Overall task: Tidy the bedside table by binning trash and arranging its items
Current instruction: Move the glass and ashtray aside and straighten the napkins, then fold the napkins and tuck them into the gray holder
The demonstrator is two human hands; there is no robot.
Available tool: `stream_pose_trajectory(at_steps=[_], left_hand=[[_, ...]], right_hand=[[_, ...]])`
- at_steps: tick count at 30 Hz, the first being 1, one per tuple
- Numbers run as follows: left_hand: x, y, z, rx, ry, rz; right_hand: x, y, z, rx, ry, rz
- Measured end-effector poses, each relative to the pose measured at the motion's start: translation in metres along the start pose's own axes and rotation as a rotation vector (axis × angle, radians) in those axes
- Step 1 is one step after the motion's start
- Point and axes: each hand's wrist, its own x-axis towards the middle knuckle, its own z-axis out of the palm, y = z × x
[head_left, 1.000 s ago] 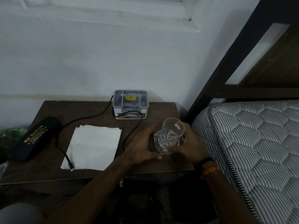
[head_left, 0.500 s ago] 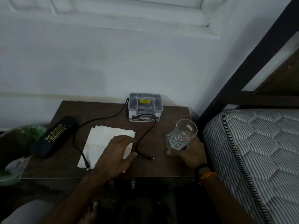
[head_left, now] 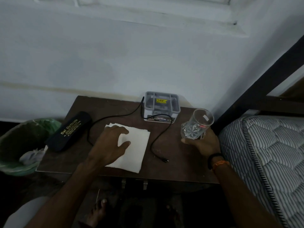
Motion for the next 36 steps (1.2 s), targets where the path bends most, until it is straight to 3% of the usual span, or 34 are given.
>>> stream_pose_trajectory(at_steps=[4,8,11,16,24,29,32,36], left_hand=[[-0.006,-0.010,-0.016,0.132,0.059,-0.245],[-0.010,-0.015,-0.024,0.263,-0.040,-0.435],[-0.011,-0.017,-0.028,0.287,-0.100,-0.500],[-0.008,-0.030,-0.028,0.228,-0.126,-0.523],[-0.006,-0.041,-0.037,0.204,-0.089,-0.417],[-0.008,-0.045,-0.038,0.253,-0.098,-0.437],[-0.008,-0.046,-0.037,0.273,0.005,-0.440],[0.000,-0.041,-0.037,-0.053,0.032,-0.264]], right_hand=[[-0.012,0.002,-0.011,0.027,-0.006,0.067],[-0.047,-0.013,-0.031,0.019,0.071,0.228],[-0.086,-0.039,-0.032,-0.056,0.129,0.158],[-0.118,-0.072,0.006,-0.161,0.000,-0.003],[-0.102,-0.095,0.071,-0.311,-0.190,-0.234],[-0.096,-0.099,0.104,-0.279,-0.265,-0.204],[-0.090,-0.103,0.113,-0.279,-0.254,-0.136],[-0.085,-0.106,0.119,-0.271,-0.190,-0.065]])
